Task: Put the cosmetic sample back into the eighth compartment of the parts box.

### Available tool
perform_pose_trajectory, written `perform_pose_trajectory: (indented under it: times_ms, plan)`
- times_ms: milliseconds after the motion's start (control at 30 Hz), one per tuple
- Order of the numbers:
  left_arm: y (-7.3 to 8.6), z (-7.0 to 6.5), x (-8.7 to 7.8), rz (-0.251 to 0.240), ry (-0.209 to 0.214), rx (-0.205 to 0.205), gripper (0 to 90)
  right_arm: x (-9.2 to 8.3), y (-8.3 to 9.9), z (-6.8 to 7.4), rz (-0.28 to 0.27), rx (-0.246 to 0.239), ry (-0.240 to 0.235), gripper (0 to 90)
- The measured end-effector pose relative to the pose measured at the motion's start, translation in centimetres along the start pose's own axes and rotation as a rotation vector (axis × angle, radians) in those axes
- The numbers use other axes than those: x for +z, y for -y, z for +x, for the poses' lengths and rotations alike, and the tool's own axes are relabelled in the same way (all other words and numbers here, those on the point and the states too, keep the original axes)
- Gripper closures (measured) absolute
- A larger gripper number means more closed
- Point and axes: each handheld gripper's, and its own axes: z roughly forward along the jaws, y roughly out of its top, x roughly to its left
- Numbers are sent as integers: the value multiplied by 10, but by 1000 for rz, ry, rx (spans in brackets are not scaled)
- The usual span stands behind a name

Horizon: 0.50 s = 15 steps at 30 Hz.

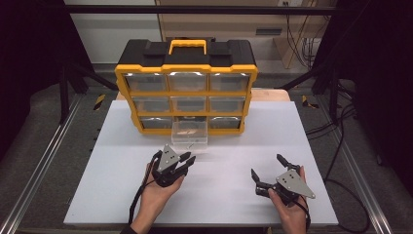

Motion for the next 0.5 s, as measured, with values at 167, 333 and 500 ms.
perform_pose_trajectory:
  times_ms: [167, 333, 500]
  plan:
    - [-1, 1, 1, 3, -5, -7, 830, 0, 0, 0, -3, 3, -1, 37]
    - [0, 1, 5, 24, -3, -10, 863, -1, 0, -1, -8, 6, -1, 37]
    - [1, 3, 10, 41, -11, -13, 879, -1, 0, -1, -13, 10, -1, 35]
